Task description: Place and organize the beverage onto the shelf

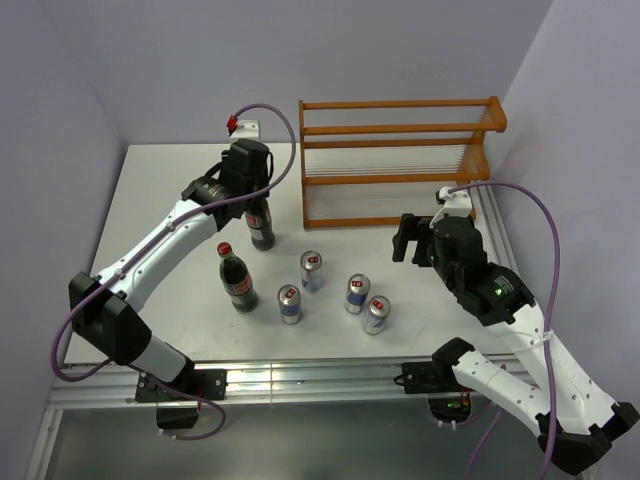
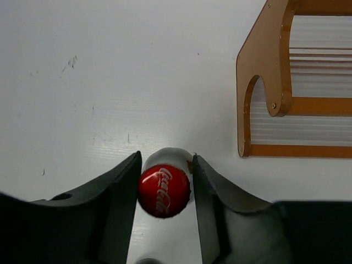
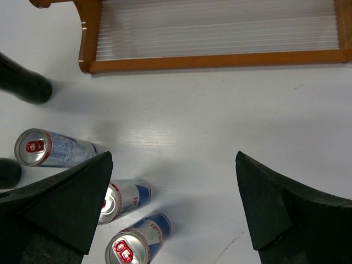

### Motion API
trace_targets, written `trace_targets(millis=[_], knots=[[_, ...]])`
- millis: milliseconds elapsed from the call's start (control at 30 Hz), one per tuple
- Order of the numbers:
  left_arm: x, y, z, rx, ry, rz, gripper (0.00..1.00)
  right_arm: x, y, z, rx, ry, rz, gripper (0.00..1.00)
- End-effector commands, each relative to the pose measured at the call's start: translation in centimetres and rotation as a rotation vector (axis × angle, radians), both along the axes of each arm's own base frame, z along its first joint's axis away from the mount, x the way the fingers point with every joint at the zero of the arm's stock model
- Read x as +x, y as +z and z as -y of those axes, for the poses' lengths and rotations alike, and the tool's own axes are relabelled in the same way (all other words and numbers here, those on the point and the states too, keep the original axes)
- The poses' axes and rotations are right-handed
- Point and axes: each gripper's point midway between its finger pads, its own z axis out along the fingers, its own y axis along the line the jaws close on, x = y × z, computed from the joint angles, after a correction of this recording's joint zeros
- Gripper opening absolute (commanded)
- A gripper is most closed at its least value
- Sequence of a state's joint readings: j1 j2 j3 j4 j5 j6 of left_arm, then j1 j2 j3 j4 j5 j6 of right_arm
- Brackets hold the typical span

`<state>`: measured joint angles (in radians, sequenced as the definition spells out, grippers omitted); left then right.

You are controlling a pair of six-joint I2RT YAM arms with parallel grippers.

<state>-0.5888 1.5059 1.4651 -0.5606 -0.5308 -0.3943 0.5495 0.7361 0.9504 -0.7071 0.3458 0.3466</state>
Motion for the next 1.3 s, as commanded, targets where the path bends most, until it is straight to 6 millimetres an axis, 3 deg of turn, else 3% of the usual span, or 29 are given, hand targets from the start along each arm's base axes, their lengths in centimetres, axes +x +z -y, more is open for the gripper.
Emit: trace_targets(millis=[0, 67, 233, 433, 667, 833, 1033, 1067, 1167, 1200, 1267], knots=[[1.3, 1.5, 0.3, 0.002, 0.024, 0.048, 0.45, 0.7, 0.8, -0.9, 0.023, 0.025, 0.039, 0.99], [1.2, 1.5, 0.4, 0.003, 0.021, 0.046, 0.37, 0.8, 0.7, -1.1, 0.023, 0.031, 0.040, 0.99], [0.9, 3.1, 0.7, 0.001, 0.013, 0.070, 0.00, 1.4, 0.6, -1.8, 0.027, 0.053, 0.037, 0.99], [0.8, 6.6, 0.8, -0.015, 0.004, 0.126, 0.00, 2.4, 1.1, -3.9, 0.060, 0.127, 0.054, 0.98], [0.0, 10.4, 0.7, -0.049, -0.017, 0.178, 0.00, 3.5, 3.4, -7.5, 0.130, 0.280, 0.122, 0.94], [-0.8, 12.8, 1.0, -0.088, -0.063, 0.218, 0.00, 3.7, 5.5, -11.3, 0.182, 0.478, 0.193, 0.93], [-2.2, 16.1, 1.4, -0.148, -0.107, 0.245, 0.00, 3.7, 6.9, -15.7, 0.272, 0.691, 0.236, 1.00], [-2.5, 16.6, 1.5, -0.153, -0.112, 0.249, 0.00, 3.4, 8.0, -16.7, 0.299, 0.746, 0.262, 1.00], [-3.4, 18.3, 1.4, -0.162, -0.125, 0.271, 0.00, 3.5, 8.6, -18.8, 0.337, 0.841, 0.267, 1.00], [-3.8, 19.1, 1.5, -0.170, -0.133, 0.283, 0.00, 3.8, 7.8, -19.4, 0.335, 0.859, 0.240, 1.00], [-4.6, 19.5, 2.1, -0.181, -0.172, 0.276, 0.00, 4.0, 9.1, -20.7, 0.341, 0.906, 0.309, 1.00]])
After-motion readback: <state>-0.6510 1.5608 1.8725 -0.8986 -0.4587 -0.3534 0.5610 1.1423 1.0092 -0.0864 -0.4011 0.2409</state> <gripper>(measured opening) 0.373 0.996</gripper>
